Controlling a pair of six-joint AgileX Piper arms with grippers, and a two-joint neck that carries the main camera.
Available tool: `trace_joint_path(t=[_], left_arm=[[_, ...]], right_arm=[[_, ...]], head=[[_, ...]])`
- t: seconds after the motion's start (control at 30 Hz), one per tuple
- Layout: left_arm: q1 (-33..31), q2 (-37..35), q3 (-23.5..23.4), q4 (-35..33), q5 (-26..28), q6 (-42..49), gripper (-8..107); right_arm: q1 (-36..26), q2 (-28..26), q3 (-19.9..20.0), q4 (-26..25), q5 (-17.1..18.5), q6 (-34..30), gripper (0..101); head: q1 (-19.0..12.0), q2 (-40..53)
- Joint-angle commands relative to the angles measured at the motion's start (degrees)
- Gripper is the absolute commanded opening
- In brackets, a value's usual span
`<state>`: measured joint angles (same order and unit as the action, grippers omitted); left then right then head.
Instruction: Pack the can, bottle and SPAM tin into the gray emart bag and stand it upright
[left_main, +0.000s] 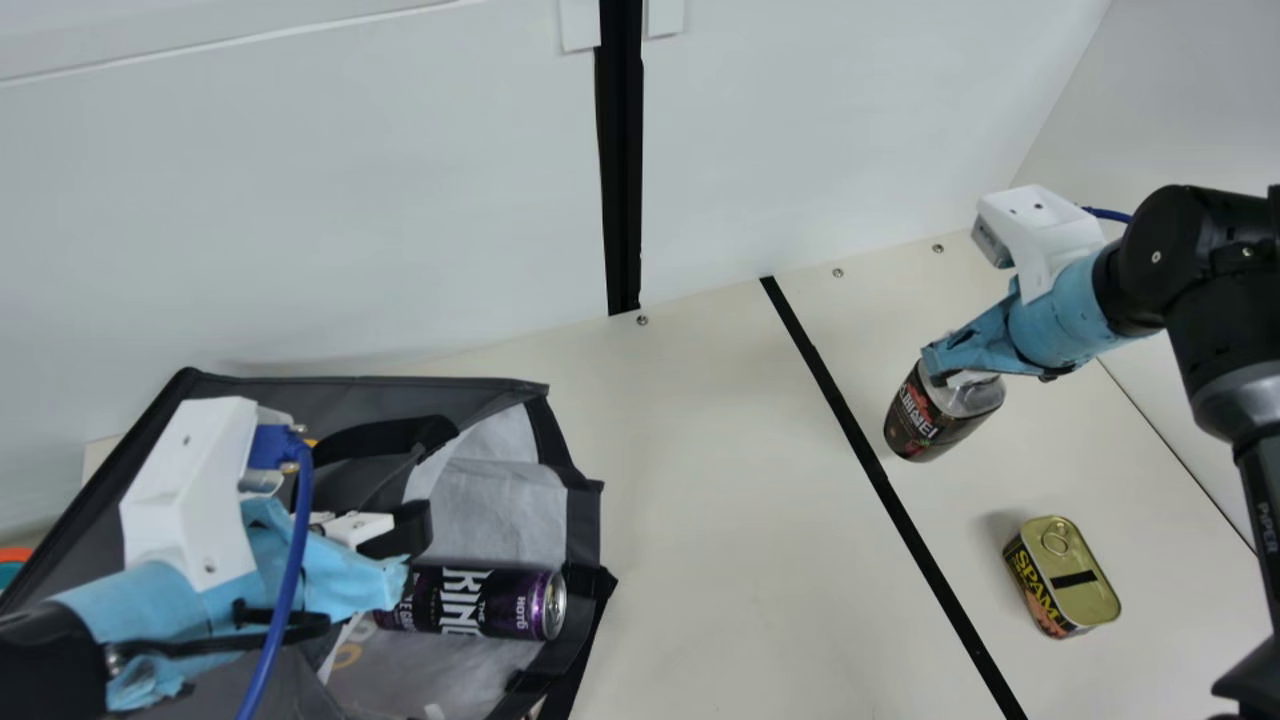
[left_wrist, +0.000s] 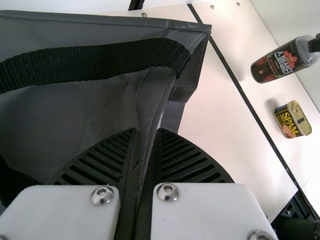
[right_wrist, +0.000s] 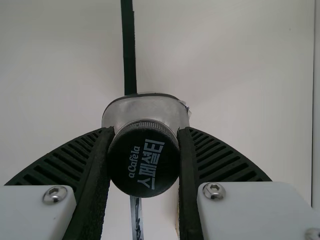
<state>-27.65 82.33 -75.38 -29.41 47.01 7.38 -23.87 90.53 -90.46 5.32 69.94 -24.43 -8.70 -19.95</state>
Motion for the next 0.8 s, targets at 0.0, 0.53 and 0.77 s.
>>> trace_joint_path(t=[0.0, 0.53, 0.77], left_arm=[[0.0, 0.0, 0.0, 0.0, 0.0, 0.0, -8], [0.0, 0.0, 0.0, 0.0, 0.0, 0.0, -8], [0.0, 0.0, 0.0, 0.0, 0.0, 0.0, -8]], right_arm=[[0.7, -0.4, 0.5, 0.3, 0.0, -1.8, 0], [2.9, -1.5, 3.0, 4.9, 0.0, -21.0, 0], [5.4, -3.1, 5.9, 6.9, 0.0, -27.4, 0]], head=[[-1.3, 0.0], [-1.3, 0.0], [-1.3, 0.0]])
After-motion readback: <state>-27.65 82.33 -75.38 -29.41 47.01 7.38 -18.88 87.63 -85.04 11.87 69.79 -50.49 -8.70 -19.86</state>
